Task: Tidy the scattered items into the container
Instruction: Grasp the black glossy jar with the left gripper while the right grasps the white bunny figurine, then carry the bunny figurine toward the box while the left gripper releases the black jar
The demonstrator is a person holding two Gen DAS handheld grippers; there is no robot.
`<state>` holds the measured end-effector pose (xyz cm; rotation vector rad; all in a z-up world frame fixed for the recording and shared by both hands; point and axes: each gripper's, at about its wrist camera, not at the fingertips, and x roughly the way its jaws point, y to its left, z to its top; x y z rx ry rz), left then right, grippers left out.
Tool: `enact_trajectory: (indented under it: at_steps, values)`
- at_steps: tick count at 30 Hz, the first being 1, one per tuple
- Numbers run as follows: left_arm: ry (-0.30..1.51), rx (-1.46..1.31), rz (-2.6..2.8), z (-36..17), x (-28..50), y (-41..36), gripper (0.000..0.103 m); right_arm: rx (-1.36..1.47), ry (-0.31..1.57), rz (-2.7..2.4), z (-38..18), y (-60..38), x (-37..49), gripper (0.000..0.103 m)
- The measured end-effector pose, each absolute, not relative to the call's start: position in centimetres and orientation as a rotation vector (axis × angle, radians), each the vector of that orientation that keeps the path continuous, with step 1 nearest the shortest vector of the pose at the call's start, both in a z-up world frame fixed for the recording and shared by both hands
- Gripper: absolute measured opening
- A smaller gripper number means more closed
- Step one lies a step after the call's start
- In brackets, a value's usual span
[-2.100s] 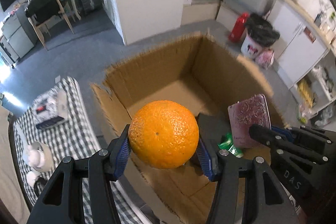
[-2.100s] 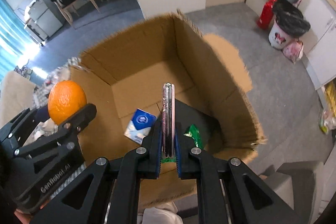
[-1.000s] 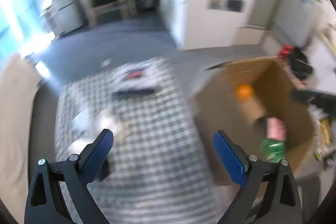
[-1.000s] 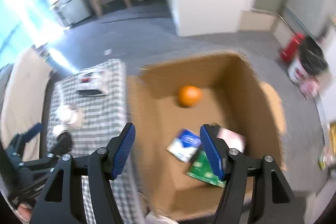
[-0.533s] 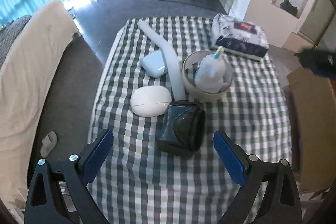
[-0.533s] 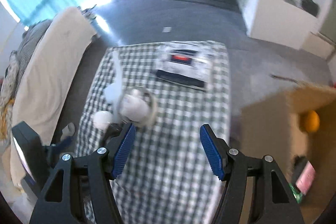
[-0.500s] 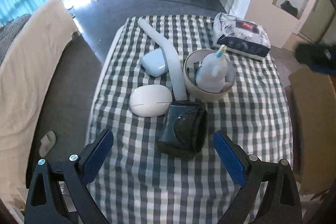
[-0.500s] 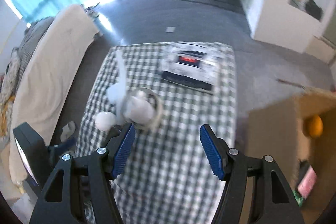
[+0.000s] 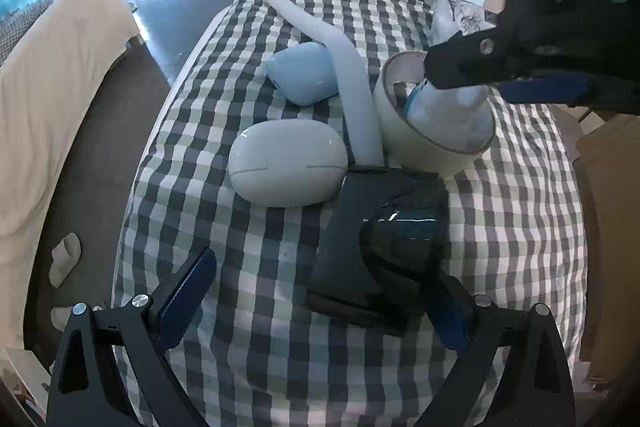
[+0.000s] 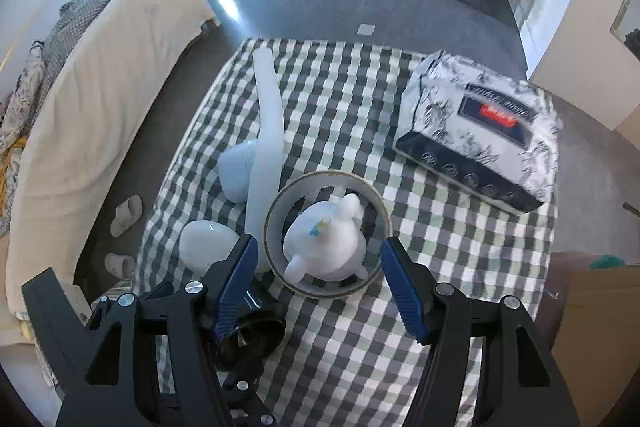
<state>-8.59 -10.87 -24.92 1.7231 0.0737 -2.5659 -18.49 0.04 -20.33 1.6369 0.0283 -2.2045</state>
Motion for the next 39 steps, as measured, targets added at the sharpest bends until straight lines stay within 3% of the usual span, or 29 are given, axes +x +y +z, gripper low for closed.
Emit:
enact_trajectory:
  at_steps: [11, 17, 21, 28, 30, 39]
  values:
    - [0.102, 1.696, -2.584, -25.1, -9.1, -10.8, 0.098, 1.656, 0.098, -2.179, -22.9, -1.6, -19.5, 0.064]
    - [0.151, 1.696, -2.602, -24.7, -9.0, -10.6, 0.081, 1.627, 0.089, -2.178, -22.4, -1.3, -19.2, 0.055]
    - [0.167, 1.712, -2.635, -23.9, -9.1, -10.2, 0.045, 1.612, 0.064, -2.188, -21.6, -0.6, -19.2, 0.054]
    - [0.156, 1.716, -2.633, -23.6, -9.1, -10.0, 0.045, 1.552, 0.034, -2.238, -19.3, 0.5, -19.1, 0.050]
    - [0.162, 1.710, -2.634, -23.5, -9.0, -10.0, 0.045, 1.545, -0.007, -2.240, -18.7, 1.0, -19.1, 0.043]
    - [0.171, 1.681, -2.648, -22.2, -8.7, -10.2, 0.045, 1.553, -0.076, -2.233, -18.2, 2.3, -18.1, 0.043]
